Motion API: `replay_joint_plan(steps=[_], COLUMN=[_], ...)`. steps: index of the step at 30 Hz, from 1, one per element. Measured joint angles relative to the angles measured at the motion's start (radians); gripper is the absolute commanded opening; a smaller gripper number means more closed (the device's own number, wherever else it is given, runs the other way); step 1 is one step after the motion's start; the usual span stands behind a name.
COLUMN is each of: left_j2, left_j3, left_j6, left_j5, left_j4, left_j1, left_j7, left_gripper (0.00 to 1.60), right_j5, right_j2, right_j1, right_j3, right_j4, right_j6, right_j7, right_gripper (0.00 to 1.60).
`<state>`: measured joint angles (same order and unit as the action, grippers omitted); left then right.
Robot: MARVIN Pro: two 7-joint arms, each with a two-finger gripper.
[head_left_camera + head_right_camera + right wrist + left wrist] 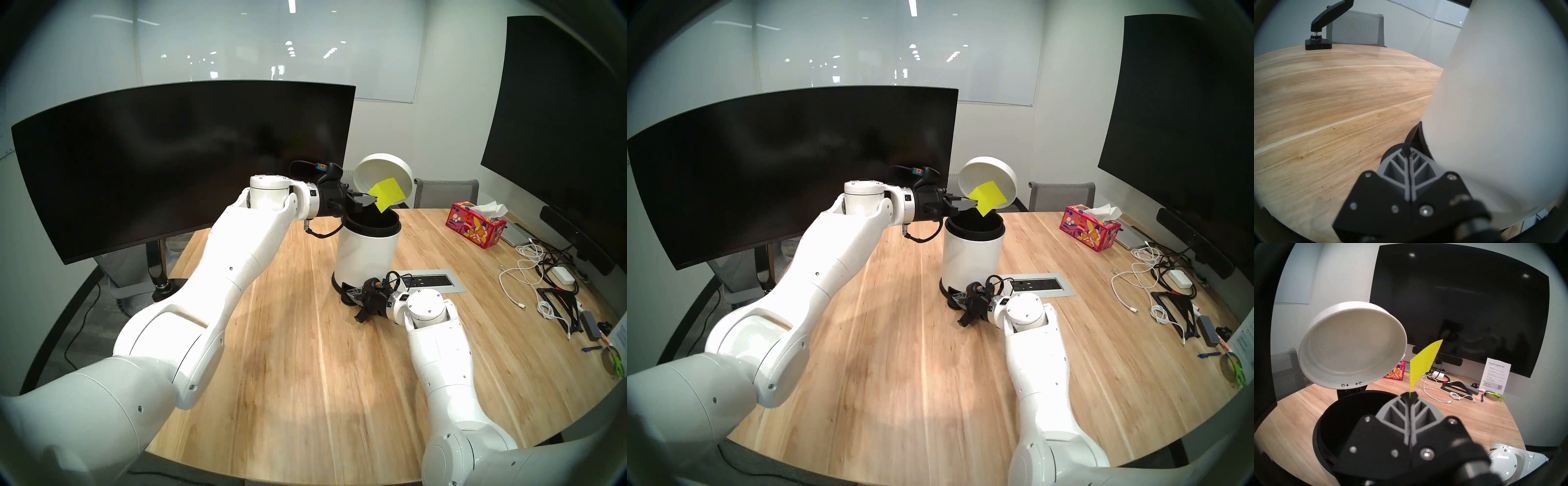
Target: Peel the sticky note off the monitor, open the trash can lid and drop the sticker into the trash can
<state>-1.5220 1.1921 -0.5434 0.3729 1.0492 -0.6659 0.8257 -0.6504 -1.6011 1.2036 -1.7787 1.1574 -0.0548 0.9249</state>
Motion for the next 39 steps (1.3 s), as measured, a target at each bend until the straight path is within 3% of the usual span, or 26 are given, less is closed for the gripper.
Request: replay_joint_plan(steps=[17, 38, 39], left_j2=[0.035, 0.027, 0.027], left_j3=[-0.002, -0.001, -0.001], left_j6=[-0.04, 0.002, 0.002], left_j5=[-0.017, -0.029, -0.029], left_j4=[-0.007, -0.162, -0.163], left_j1=[0.007, 0.064, 0.065], left_j7=[0.025, 0.068, 0.068], left_gripper=[0.0, 0.0, 0.37], right_j5=[-0.002, -0.005, -0.005], right_j2=[-0.002, -0.003, -0.003], right_j1=[0.0, -0.001, -0.001], right_j3=[-0.002, -0.005, -0.005], right_j4=[0.0, 0.0, 0.0], right_j6=[0.0, 0.0, 0.0], right_j7=[0.001, 0.002, 0.002], right_gripper=[0.0, 0.0, 0.0])
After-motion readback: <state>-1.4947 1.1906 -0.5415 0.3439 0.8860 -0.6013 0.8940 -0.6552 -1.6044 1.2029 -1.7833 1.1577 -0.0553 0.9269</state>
